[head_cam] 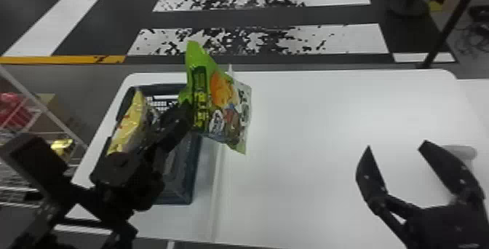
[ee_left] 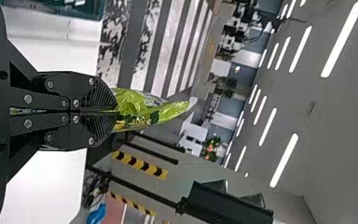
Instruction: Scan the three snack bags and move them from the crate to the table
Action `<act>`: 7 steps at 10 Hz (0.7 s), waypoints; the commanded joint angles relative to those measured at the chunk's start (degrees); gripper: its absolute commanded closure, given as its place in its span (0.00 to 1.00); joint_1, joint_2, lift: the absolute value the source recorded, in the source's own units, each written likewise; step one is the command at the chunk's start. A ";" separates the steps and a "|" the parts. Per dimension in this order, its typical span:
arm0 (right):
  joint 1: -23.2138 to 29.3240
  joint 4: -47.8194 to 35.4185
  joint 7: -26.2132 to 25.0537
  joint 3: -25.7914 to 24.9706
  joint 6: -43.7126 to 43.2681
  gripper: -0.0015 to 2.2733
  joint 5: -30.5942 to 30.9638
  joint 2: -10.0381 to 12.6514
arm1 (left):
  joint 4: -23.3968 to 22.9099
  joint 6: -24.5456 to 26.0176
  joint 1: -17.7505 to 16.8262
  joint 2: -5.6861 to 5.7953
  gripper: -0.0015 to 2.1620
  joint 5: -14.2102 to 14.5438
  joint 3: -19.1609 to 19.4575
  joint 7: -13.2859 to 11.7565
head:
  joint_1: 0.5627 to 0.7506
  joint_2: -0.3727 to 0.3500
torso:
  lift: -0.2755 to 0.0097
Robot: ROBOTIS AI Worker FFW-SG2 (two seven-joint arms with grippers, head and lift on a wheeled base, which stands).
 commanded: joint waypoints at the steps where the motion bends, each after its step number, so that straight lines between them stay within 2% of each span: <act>1: -0.09 -0.07 -0.09 0.06 0.01 0.05 -0.05 0.00 | 0.76 5.07 -1.00 0.07 0.88 2.10 -1.02 -1.55 | 0.70 0.64 | 0.75; 3: -0.27 -0.16 -0.09 0.15 0.01 0.05 0.04 0.00 | 8.32 15.09 -6.19 0.07 0.88 5.70 -2.25 -6.65 | 0.70 0.54 | 0.75; 4: -1.06 -0.16 -0.09 0.59 0.89 0.05 0.04 -0.18 | 12.80 17.20 -8.29 0.07 0.88 6.58 -3.22 -9.02 | 0.70 0.50 | 0.75; 6: -2.20 -0.16 -0.09 1.30 2.64 0.05 0.04 -0.53 | 20.71 17.20 -13.22 0.16 0.88 4.73 -7.44 -11.84 | 0.70 0.46 | 0.75; 7: -2.29 -0.07 -0.09 1.30 2.82 0.05 0.04 -0.62 | 22.47 17.20 -15.06 0.07 0.88 2.01 -10.86 -11.57 | 0.70 0.43 | 0.75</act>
